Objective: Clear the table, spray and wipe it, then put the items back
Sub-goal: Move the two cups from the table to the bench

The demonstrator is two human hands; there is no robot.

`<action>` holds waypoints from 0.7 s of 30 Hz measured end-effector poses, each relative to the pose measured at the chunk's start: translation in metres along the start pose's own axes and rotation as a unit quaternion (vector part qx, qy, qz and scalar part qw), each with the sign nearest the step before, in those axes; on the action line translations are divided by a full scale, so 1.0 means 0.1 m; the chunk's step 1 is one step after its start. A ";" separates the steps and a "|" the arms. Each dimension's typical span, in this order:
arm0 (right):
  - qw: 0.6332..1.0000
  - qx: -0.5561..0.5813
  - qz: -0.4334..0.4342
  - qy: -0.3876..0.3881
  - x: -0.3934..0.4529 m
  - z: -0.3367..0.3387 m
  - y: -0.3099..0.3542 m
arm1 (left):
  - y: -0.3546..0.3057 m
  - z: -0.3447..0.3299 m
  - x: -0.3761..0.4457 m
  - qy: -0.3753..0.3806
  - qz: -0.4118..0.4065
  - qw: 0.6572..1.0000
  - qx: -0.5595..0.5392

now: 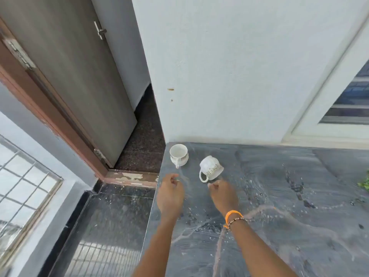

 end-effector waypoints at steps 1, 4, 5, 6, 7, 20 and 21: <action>1.000 -0.001 -0.024 -0.020 0.06 -0.05 -0.01 | 0.07 -0.03 0.11 -0.005 0.016 0.999 -0.031; 0.992 0.004 -0.113 -0.064 0.14 -0.14 -0.01 | 0.15 -0.17 0.38 0.030 0.048 0.994 -0.094; 0.987 0.024 -0.143 -0.062 0.16 -0.18 0.00 | 0.15 -0.22 0.46 0.051 0.044 0.994 -0.090; 0.982 0.044 -0.175 -0.059 0.18 -0.23 0.00 | 0.17 -0.27 0.52 0.073 0.041 0.993 -0.089; 0.976 0.067 -0.197 -0.064 0.21 -0.27 0.01 | 0.18 -0.30 0.58 0.079 0.036 0.992 -0.091; 0.916 0.337 -0.213 -0.044 0.29 -0.15 -0.10 | 0.24 -0.39 0.73 0.094 -0.047 0.994 -0.017; 0.906 0.364 -0.215 -0.031 0.30 -0.12 -0.12 | 0.23 -0.41 0.70 0.096 -0.052 0.994 -0.025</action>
Point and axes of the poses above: each hand's wrist, its own x-axis towards the middle knuckle, its own z-axis out of the back of the hand, y = z × x, the point moved 6 cm from there along x, towards the middle knuckle, and after that the axes turned 15 degrees about -z, right-handed, at the moved point
